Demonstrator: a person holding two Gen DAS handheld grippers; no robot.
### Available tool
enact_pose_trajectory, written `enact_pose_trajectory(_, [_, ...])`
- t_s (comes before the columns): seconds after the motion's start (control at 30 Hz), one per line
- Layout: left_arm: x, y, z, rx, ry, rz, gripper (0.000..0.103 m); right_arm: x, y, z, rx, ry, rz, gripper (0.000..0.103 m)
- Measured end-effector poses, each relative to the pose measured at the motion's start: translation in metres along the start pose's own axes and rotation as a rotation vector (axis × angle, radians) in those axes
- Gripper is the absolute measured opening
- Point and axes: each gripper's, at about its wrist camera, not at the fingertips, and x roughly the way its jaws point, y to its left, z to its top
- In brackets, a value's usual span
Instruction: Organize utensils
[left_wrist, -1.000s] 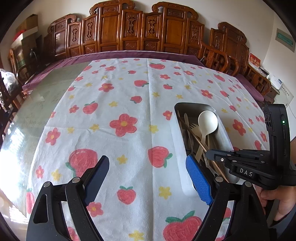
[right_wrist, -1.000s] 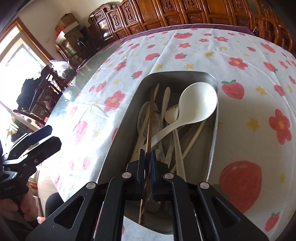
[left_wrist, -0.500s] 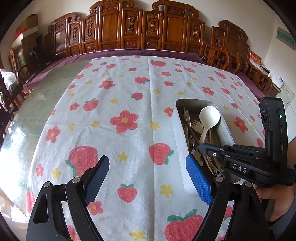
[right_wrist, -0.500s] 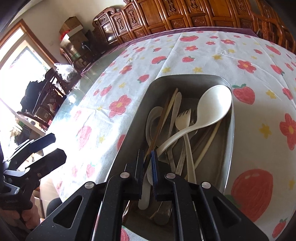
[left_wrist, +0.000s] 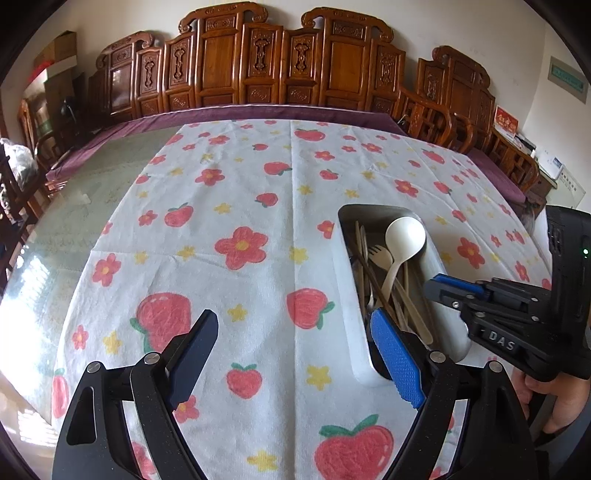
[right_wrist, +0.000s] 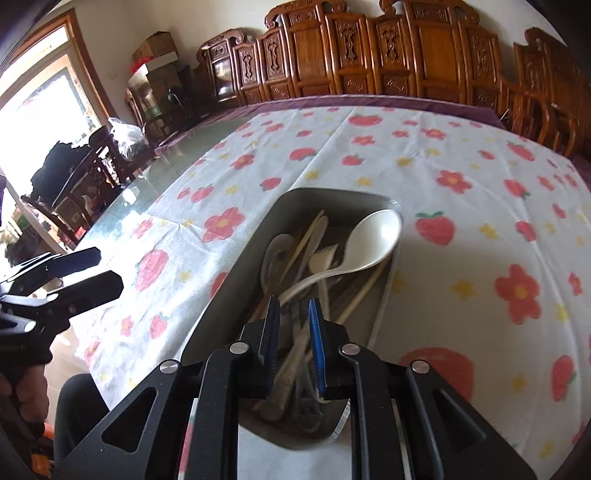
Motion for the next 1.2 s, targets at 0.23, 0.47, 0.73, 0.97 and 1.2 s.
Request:
enact_pose_trajectory(0.23, [-0.026,-0.018,0.0,0.015,-0.05,0.004,0.093,-0.056,-0.014,-0.013,-0.005,-0.095,-0.065,0.041])
enact_pose_trajectory(0.47, [-0.057,-0.046,-0.009,0.049,-0.099,0.012,0.095,-0.117,-0.02,-0.034,-0.003,-0.193,-0.185,0.095])
enact_pose_trajectory(0.73, [-0.093,-0.077,-0.027,0.073,-0.151,0.002,0.095,-0.167,-0.024,-0.063,0.027,-0.232,-0.258,0.1])
enact_pose_trajectory(0.97, [-0.111,-0.093,-0.037,0.068,-0.16,-0.009,0.095,-0.205,-0.028,-0.085,0.051,-0.27,-0.296,0.1])
enact_pose_trajectory(1.2, [-0.141,-0.105,-0.043,0.087,-0.211,-0.015,0.095,-0.238,-0.022,-0.09,0.066,-0.32,-0.308,0.1])
